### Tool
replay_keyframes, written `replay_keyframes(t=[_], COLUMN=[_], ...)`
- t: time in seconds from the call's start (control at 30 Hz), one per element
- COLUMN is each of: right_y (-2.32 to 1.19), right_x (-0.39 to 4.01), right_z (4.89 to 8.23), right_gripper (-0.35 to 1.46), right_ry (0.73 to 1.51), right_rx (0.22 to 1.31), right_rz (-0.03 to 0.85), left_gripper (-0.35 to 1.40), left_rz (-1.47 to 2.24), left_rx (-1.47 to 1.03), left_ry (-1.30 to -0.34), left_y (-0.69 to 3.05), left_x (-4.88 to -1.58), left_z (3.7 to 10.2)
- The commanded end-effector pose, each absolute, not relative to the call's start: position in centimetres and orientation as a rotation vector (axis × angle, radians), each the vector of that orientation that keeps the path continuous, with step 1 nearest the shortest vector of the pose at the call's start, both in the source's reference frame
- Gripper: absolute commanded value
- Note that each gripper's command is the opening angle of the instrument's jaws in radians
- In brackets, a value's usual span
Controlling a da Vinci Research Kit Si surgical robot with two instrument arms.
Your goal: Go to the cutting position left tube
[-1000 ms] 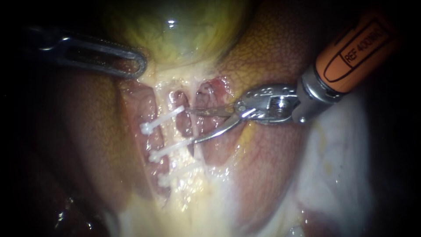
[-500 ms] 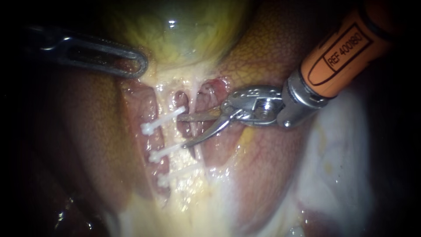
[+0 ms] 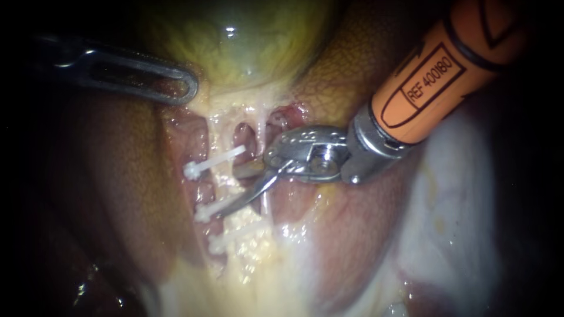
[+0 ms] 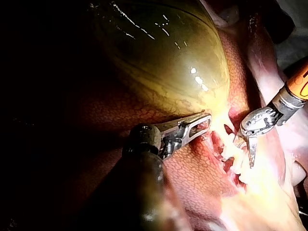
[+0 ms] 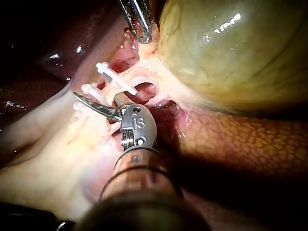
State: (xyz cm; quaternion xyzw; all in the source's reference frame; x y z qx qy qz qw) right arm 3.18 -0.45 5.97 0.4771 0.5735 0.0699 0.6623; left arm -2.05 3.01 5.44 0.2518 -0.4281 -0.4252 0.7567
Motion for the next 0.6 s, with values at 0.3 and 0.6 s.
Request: replay_keyframes(t=[0.3, 0.6], right_y=[-0.45, -0.4], right_x=[3.31, 3.38], right_z=[5.94, 5.67], right_gripper=[1.06, 1.04], right_ry=[1.38, 1.439], right_rx=[1.101, 1.156], right_rz=[0.199, 0.225], left_gripper=[-0.35, -0.35], left_rz=[-0.927, -0.927], left_rx=[0.549, 0.549], left_ry=[-0.933, -0.933], left_y=[3.01, 3.01], left_x=[-2.05, -2.05], left_z=[5.44, 5.44])
